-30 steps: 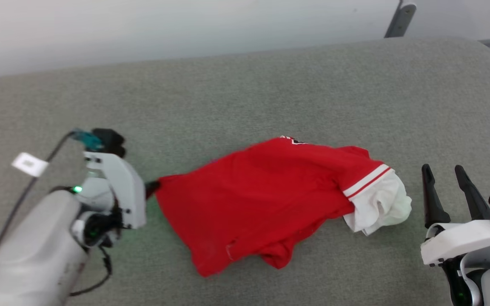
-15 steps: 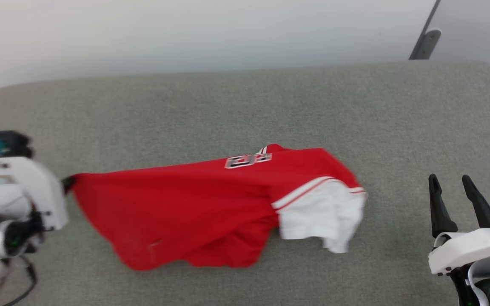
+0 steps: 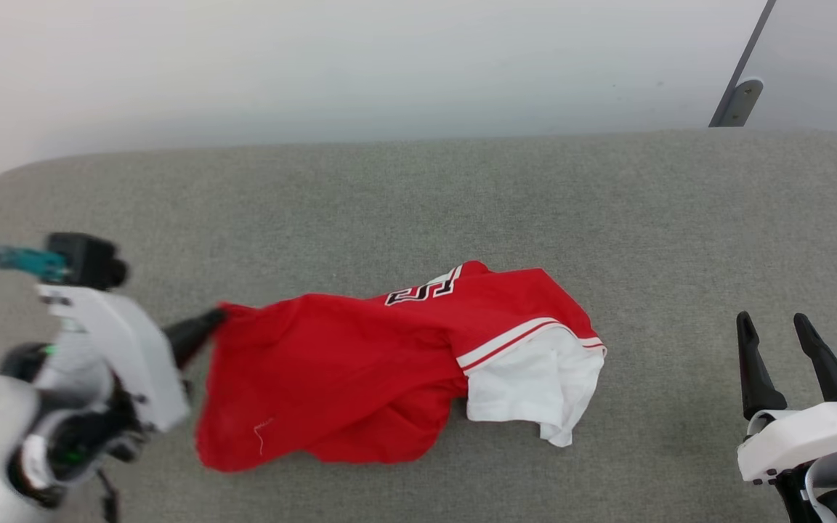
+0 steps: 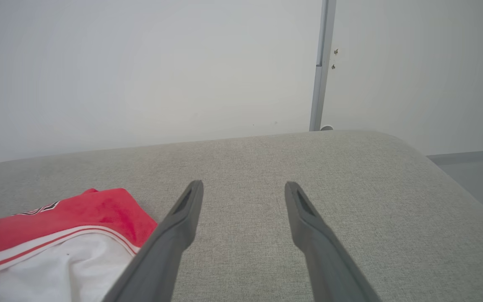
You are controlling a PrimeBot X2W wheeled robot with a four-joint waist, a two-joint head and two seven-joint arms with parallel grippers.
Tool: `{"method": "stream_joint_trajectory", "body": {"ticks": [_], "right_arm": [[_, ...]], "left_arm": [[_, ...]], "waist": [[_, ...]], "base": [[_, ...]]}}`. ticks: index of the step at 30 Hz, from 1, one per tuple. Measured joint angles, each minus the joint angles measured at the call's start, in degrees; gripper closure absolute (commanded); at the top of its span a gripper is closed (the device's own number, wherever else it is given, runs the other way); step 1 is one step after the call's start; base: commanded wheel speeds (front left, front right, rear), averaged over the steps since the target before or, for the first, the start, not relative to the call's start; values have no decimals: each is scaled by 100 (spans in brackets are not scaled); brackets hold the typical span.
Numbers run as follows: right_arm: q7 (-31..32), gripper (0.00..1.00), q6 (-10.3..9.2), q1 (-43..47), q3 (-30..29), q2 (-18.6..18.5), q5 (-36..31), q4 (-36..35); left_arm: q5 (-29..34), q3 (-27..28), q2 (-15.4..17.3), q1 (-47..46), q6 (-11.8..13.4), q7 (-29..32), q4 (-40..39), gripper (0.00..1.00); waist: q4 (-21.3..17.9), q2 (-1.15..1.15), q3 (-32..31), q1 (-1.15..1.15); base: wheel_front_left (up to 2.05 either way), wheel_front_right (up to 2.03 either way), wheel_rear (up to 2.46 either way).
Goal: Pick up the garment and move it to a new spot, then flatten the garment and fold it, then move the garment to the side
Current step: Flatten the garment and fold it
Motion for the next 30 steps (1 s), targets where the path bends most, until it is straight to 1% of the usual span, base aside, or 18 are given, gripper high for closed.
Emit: {"method": "stream_joint_trajectory", "body": {"ticks": [3,7,12,15,17,22,25,27,30], "right_arm": [[21,0,0,2,-7,0,0,-19],[30,0,0,9,-26,10,1,-67],[31,0,0,9,-35,56,0,-100],[32,0,0,1,-40,92,-12,-133],[45,0,0,-4,-51,108,-16,-142],[20,0,0,-59,-64,131,-16,-129],[12,0,0,-94,-57,145,-16,-94],[-1,0,0,-117,-57,151,-18,-85],[-5,0,0,-121,-54,164,-26,-55]], "left_arm": [[-80,-120,-78,131,219,196,-893,100],[-96,-366,-157,316,412,396,-1846,100],[3,-826,-392,491,517,587,-2566,100],[166,-1089,-579,541,485,566,-2652,100],[210,-1293,-768,593,448,554,-2675,100],[441,-1715,-1158,646,278,450,-2435,100],[570,-1897,-1305,645,210,408,-2179,100],[652,-2046,-1378,644,119,424,-2001,100],[759,-2151,-1482,625,26,385,-1757,100]], "waist": [[-25,0,-10,0],[-70,0,20,0],[-127,0,117,0],[-163,0,193,0],[-186,0,246,0],[-237,0,369,0],[-260,0,423,0],[-270,0,445,0],[-271,0,467,0]], "base": [[0,0,0],[0,0,0],[0,0,0],[0,0,0],[0,0,0],[0,0,0],[0,0,0],[0,0,0],[0,0,0]]}}
